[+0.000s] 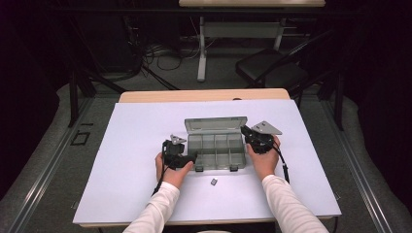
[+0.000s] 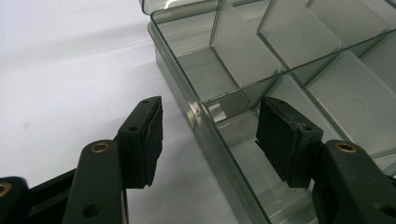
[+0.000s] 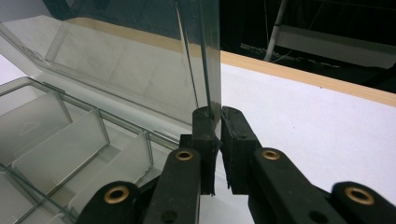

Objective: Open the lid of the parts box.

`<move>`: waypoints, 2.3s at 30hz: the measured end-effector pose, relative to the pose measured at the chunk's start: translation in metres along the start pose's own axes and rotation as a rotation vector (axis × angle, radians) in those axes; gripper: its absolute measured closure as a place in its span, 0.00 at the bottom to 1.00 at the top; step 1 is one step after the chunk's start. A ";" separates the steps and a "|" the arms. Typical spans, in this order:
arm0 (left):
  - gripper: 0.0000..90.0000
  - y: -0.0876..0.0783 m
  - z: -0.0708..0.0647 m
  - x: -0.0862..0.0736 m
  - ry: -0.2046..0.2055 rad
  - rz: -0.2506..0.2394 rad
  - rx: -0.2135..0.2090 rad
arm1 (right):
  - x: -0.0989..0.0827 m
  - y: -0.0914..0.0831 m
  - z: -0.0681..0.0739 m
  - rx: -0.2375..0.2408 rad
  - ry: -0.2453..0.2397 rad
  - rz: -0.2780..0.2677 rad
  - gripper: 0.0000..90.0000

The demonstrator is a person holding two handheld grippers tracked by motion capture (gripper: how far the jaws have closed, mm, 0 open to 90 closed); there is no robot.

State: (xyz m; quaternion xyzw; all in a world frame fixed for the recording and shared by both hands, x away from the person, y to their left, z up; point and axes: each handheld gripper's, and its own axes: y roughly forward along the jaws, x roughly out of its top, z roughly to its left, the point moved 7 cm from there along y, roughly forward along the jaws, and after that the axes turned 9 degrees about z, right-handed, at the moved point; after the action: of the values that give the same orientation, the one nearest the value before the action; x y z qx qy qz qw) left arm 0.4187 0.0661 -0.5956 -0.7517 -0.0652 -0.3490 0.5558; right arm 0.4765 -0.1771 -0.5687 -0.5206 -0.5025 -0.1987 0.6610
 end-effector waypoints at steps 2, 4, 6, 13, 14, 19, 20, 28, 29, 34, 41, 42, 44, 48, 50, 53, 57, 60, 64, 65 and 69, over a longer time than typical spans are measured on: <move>0.45 0.002 0.001 -0.002 0.006 0.007 0.007 | 0.000 0.000 0.000 -0.001 0.000 -0.003 0.94; 0.46 0.006 0.000 -0.003 0.007 0.011 0.011 | 0.000 0.000 0.000 0.000 0.003 -0.003 0.94; 0.46 0.008 -0.001 -0.003 0.011 0.015 0.010 | 0.000 0.000 0.000 0.000 0.003 0.000 0.94; 0.50 0.014 -0.002 -0.006 0.022 0.006 0.029 | 0.000 -0.001 0.000 0.002 0.004 0.003 0.94; 0.50 0.014 -0.002 -0.006 0.022 0.006 0.029 | 0.000 -0.001 0.000 0.002 0.004 0.003 0.94; 0.56 0.014 -0.003 -0.006 0.033 -0.010 0.026 | 0.000 -0.001 0.000 -0.002 0.002 0.000 0.94; 0.58 0.014 -0.004 -0.007 0.040 -0.005 0.016 | 0.000 -0.001 0.000 -0.001 0.003 0.001 0.94; 0.65 0.014 -0.001 -0.010 0.046 -0.023 0.004 | 0.000 -0.001 0.000 -0.002 -0.001 0.000 0.94; 0.65 0.014 -0.001 -0.009 0.045 -0.025 0.004 | -0.001 -0.001 0.000 -0.002 0.002 0.001 0.94; 0.66 0.015 -0.001 -0.009 0.054 -0.023 0.017 | -0.001 -0.001 0.000 -0.004 0.001 0.002 0.94; 0.66 0.014 -0.001 -0.009 0.067 -0.013 0.024 | -0.001 -0.001 0.001 -0.007 0.001 0.001 0.94; 0.66 0.014 -0.001 -0.009 0.068 -0.011 0.025 | 0.000 -0.001 0.000 -0.006 0.003 0.002 0.94; 0.66 0.014 -0.001 -0.009 0.070 -0.005 0.023 | -0.001 -0.001 0.000 -0.006 0.004 0.007 0.94; 0.67 0.014 -0.001 -0.009 0.073 0.001 0.024 | 0.000 0.000 0.000 -0.007 0.009 0.006 0.95; 0.67 0.014 0.000 -0.009 0.077 0.004 0.024 | 0.000 0.000 0.000 -0.011 0.016 0.007 0.95; 0.67 0.014 0.000 -0.008 0.075 0.001 0.023 | 0.001 0.000 0.001 -0.028 0.017 0.010 0.95; 0.67 0.014 0.000 -0.008 0.081 0.002 0.021 | 0.002 0.000 0.002 -0.044 0.028 0.022 0.95; 0.67 0.015 0.000 -0.008 0.081 0.002 0.020 | 0.002 0.000 0.002 -0.053 0.036 0.025 0.95; 0.67 0.015 0.000 -0.008 0.082 0.001 0.018 | 0.004 0.001 0.002 -0.058 0.054 0.038 0.96; 0.67 0.015 0.000 -0.008 0.081 0.000 0.018 | 0.005 0.001 0.002 -0.057 0.061 0.041 0.96; 0.67 0.015 0.000 -0.008 0.079 0.001 0.017 | 0.007 0.002 0.001 -0.048 0.095 0.060 0.96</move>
State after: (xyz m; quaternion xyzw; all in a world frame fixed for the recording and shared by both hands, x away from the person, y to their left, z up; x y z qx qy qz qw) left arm 0.4202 0.0630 -0.6119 -0.7327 -0.0460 -0.3776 0.5644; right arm 0.4812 -0.1738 -0.5635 -0.5412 -0.4496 -0.2154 0.6771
